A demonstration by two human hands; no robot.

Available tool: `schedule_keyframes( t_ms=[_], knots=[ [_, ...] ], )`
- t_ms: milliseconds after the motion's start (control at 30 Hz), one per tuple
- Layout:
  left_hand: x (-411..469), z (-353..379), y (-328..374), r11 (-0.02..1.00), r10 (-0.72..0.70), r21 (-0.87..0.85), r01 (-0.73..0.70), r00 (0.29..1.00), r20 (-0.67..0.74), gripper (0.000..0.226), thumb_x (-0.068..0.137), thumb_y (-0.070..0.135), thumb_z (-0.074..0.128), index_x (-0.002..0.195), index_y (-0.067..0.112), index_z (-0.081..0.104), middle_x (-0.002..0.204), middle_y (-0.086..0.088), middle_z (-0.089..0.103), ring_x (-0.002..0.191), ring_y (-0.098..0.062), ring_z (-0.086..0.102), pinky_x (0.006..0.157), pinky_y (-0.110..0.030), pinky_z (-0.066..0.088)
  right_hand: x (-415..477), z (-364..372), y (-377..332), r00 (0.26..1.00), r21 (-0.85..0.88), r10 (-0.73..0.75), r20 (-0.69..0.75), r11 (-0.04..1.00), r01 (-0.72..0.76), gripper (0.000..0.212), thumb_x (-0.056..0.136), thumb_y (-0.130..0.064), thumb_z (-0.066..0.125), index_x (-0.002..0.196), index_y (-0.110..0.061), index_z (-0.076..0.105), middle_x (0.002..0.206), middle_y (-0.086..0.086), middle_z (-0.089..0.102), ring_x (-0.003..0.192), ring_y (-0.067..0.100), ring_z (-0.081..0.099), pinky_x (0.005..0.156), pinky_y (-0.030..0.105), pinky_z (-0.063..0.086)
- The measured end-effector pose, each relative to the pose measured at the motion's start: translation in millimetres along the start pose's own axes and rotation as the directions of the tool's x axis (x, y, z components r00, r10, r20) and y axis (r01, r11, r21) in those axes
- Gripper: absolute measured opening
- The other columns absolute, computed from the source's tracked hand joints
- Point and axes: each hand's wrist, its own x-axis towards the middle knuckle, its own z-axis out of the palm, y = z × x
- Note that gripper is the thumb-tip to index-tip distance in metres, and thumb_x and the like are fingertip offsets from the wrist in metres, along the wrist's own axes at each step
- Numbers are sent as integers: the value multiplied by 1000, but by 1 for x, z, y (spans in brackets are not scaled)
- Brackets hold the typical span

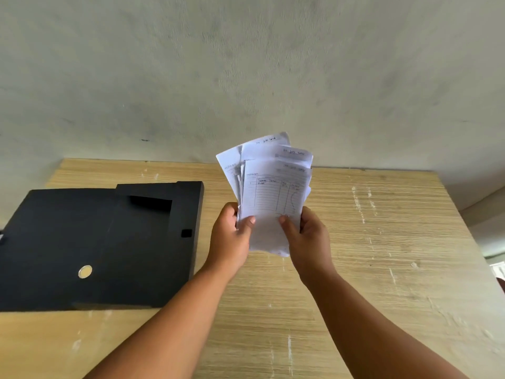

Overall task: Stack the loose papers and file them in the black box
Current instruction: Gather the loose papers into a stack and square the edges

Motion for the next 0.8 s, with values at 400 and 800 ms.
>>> schedule_keyframes(
  t_ms=[400, 800],
  knots=[
    [-20, 10, -13, 996, -72, 57, 69, 997, 36, 11, 99, 14, 59, 109, 17, 56, 105, 2, 70, 97, -16, 67, 77, -31, 53, -16, 6, 24, 996, -57, 95, 5, 994, -94, 13, 95, -13, 63, 107, -17, 63, 95, -4, 72, 86, 15, 69, 72, 35, 57],
    [-10, 4, -3, 996, -68, 62, 69, 998, -19, 12, 98, 11, 62, 107, 18, 58, 104, 8, 70, 89, 2, 63, 68, -16, 46, -5, 4, 15, 977, -55, 200, 76, 979, -196, 34, 89, -20, 74, 116, -21, 54, 103, -7, 70, 92, 10, 68, 78, 35, 59]
  ],
)
